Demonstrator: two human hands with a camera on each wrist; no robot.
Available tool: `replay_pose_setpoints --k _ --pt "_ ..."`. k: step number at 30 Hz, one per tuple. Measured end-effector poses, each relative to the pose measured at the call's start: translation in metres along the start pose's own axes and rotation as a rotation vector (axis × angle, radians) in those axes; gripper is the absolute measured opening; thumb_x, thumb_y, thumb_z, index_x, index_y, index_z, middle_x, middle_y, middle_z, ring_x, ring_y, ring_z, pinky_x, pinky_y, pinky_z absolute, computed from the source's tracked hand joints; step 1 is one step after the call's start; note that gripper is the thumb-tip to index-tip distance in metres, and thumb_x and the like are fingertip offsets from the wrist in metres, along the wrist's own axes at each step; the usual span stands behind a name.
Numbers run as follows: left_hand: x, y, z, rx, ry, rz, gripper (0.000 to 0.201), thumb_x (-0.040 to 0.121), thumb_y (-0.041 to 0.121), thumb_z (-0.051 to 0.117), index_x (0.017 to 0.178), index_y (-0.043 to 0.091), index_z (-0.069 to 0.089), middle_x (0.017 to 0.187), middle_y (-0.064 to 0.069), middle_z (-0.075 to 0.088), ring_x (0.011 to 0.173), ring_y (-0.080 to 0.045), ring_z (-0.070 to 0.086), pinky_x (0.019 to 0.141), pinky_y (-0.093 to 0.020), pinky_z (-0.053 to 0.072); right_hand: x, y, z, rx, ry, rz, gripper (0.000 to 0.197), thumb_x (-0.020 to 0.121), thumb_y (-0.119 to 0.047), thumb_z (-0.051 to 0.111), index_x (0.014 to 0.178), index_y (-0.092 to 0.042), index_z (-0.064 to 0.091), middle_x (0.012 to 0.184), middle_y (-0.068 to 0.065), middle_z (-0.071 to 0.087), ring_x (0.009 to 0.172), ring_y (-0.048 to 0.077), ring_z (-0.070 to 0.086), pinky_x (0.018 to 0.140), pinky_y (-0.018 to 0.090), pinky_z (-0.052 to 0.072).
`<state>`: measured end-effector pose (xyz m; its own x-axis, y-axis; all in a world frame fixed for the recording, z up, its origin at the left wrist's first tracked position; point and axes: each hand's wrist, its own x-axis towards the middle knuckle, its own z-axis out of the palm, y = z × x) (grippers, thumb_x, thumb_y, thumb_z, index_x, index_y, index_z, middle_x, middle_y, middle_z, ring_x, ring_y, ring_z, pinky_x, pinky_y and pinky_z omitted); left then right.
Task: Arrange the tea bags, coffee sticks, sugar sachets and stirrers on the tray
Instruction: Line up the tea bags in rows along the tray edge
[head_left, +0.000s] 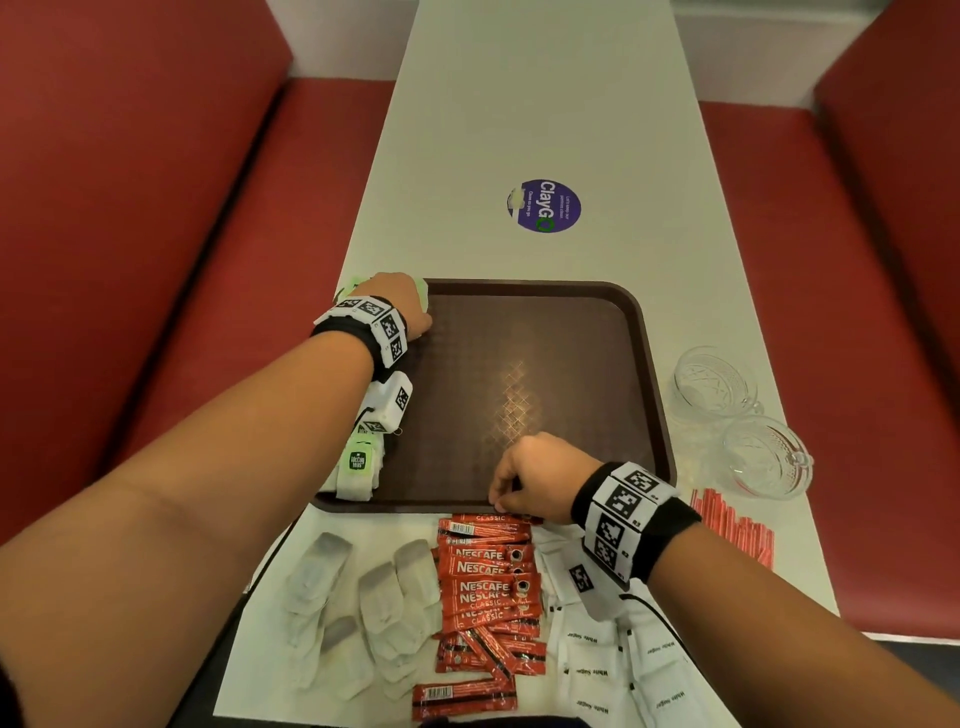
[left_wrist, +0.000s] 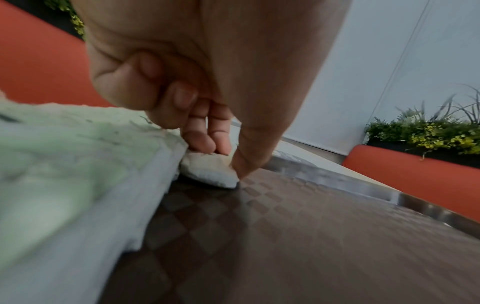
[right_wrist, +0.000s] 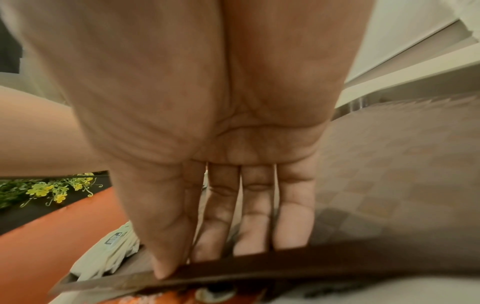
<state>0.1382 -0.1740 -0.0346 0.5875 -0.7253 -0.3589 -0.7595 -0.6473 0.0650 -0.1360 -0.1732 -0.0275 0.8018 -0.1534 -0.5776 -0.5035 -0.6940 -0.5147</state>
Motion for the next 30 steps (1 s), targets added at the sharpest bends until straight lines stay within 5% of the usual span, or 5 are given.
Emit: replay_pose_setpoints --k 9,15,23,26,30 --pt "-0.076 -0.016 -0.026 -0.274 0.176 0.179 0.023 0.09 0.052 0.06 0.093 0.03 0.059 0.083 0.011 0.06 0.08 -0.014 0.057 0.069 -0.029 0.04 -0.006 -0.019 0.004 -0.072 0.05 -0.008 0.024 0.093 -0.036 0.063 0.115 -0.026 0.069 0.104 -0.007 0.071 0.095 0.014 0.064 0.088 0.036 0.056" --pt "-0.181 -0.043 -0.005 -0.287 -0.081 0.443 0.004 0.09 0.037 0.066 0.087 0.035 0.068 0.081 0.019 0.066 0.075 0.003 0.058 0.07 -0.021 0.044 -0.01 -0.056 0.022 -0.172 0.119 -0.268 0.024 0.089 -0.037 0.068 0.108 -0.025 0.073 0.107 -0.006 0.065 0.1 0.015 0.054 0.086 0.034 0.048" --pt "-0.255 -0.062 0.064 -0.018 -0.351 0.488 0.033 0.078 0.057 0.069 0.1 0.032 0.068 0.097 0.015 0.065 0.087 -0.007 0.059 0.078 -0.029 0.05 -0.005 -0.085 0.059 -0.524 -0.014 -0.314 0.024 0.088 -0.041 0.066 0.108 -0.03 0.073 0.118 -0.007 0.065 0.112 0.021 0.045 0.087 0.04 0.04" --pt "-0.267 -0.061 0.082 0.049 -0.315 0.484 0.051 0.067 0.072 0.069 0.097 0.032 0.059 0.096 0.013 0.057 0.088 -0.011 0.054 0.075 -0.031 0.047 -0.003 -0.086 0.065 -0.59 -0.004 -0.303 0.031 0.086 -0.042 0.068 0.113 -0.028 0.072 0.121 -0.006 0.062 0.114 0.022 0.044 0.087 0.041 0.037" --pt "-0.271 -0.061 0.091 0.092 -0.213 0.472 0.044 0.068 0.067 0.067 0.093 0.032 0.054 0.095 0.012 0.056 0.087 -0.013 0.051 0.073 -0.032 0.043 -0.001 -0.089 0.067 -0.629 0.022 -0.305 0.039 0.084 -0.042 0.071 0.121 -0.031 0.067 0.119 -0.007 0.06 0.112 0.021 0.043 0.083 0.038 0.03"
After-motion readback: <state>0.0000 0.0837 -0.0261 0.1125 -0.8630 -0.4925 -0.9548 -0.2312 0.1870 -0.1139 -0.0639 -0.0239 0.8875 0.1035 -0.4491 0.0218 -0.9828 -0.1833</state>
